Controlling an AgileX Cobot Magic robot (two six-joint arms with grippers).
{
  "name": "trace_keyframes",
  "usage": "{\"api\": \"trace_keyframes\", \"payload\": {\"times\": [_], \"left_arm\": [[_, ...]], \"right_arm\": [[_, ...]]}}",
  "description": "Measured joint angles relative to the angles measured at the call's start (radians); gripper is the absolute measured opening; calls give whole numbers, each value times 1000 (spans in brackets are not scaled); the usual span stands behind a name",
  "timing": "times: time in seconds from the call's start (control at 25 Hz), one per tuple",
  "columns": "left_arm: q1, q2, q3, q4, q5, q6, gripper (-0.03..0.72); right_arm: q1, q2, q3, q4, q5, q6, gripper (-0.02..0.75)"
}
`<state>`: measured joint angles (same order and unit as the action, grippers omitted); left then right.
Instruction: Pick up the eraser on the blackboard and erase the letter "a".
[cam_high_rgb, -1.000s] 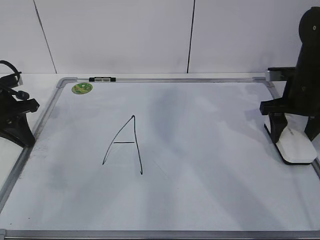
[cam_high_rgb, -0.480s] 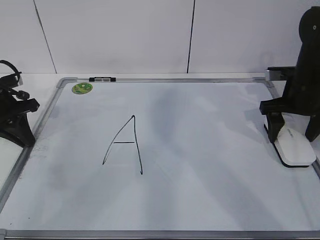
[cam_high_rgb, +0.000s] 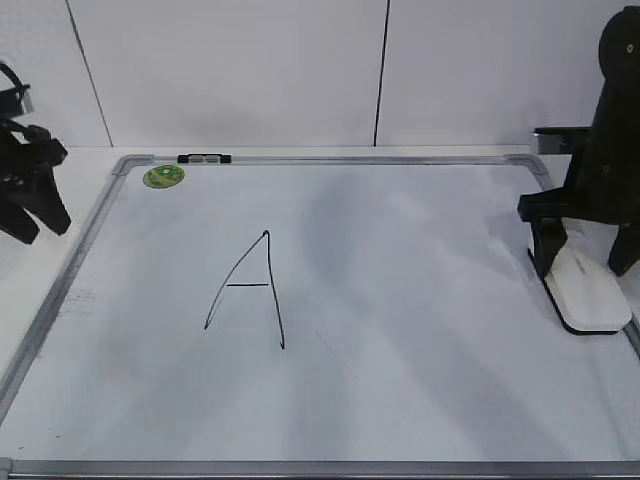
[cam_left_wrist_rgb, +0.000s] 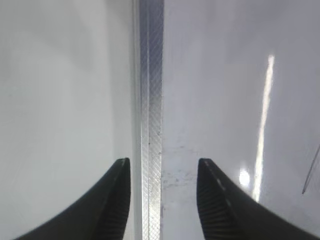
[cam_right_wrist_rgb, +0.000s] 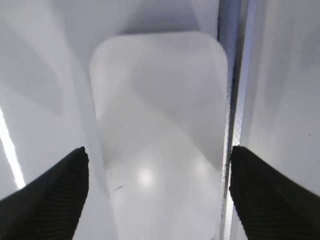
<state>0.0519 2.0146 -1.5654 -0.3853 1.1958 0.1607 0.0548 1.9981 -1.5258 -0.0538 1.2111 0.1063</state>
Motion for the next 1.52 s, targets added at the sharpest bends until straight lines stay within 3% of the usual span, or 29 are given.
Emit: {"api": "trace_keyframes", "payload": {"times": [0.32, 0.92, 1.12, 1.4, 1.52], "left_arm": [[3, -152, -61, 9, 18, -24, 330], [3, -489, -61, 7, 43, -61, 333], [-2, -627, -61, 6, 47, -67, 333], [-59, -830, -61, 8, 66, -67, 333], [-78, -918, -56, 10, 68, -67, 333]], "right_arm": [[0, -68, -89, 0, 4, 0, 668], [0, -512, -88, 45, 29, 19, 617], [0, -702, -23, 81, 37, 27, 597], [3, -960, 136, 88, 45, 45, 594], [41, -1060, 224, 88, 48, 51, 594]]}}
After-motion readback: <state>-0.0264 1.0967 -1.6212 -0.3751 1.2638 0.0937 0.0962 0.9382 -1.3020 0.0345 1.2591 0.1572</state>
